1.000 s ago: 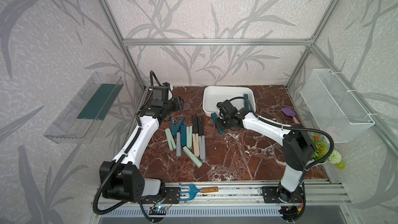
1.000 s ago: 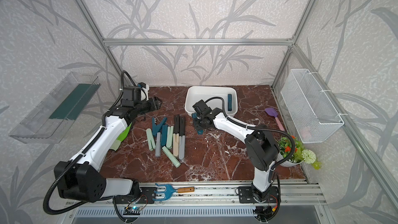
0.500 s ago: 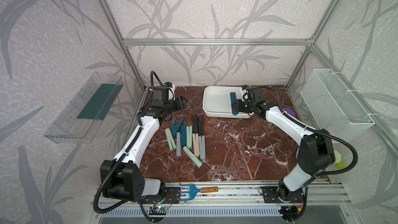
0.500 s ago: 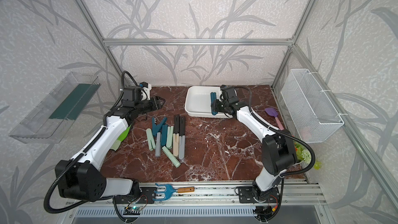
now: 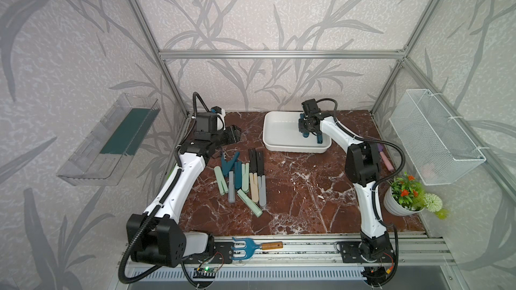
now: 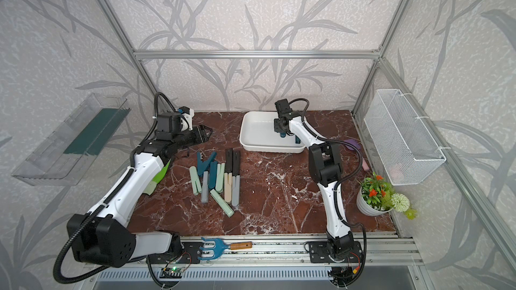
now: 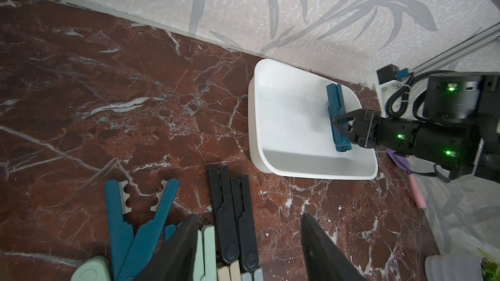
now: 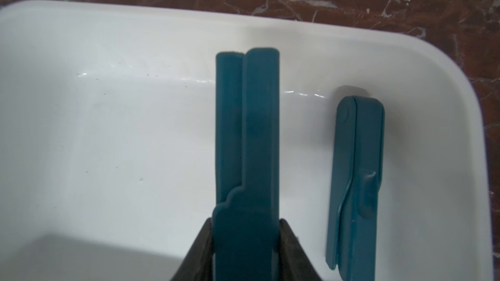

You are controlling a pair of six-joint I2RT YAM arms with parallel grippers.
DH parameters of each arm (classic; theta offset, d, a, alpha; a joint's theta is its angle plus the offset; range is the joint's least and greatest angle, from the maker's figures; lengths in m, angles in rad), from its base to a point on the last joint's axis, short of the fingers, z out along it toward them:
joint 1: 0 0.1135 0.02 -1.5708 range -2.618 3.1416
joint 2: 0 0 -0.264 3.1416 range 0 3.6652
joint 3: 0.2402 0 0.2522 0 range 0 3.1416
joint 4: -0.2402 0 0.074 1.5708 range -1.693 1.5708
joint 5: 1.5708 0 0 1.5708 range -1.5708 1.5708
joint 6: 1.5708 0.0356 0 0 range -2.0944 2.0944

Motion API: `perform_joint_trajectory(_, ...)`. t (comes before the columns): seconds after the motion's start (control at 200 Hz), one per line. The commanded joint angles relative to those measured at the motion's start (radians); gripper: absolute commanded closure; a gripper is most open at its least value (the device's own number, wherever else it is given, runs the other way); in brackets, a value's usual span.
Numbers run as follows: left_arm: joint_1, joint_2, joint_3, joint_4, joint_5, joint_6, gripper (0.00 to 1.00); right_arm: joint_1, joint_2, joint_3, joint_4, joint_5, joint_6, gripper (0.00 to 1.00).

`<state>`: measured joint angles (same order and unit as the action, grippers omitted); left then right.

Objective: Put the pruning pliers into the storage box
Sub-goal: Place the pruning pliers in the storage box.

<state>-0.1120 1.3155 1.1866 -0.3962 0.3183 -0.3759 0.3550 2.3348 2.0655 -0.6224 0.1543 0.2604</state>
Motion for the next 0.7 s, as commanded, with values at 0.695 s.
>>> perform_joint_trajectory(0.695, -0.001, -0.013, 0.013, -0.033, -0.030, 0.025, 0.39, -0.085, 0.158, 0.139, -0.120, 0.073, 0.044, 0.76)
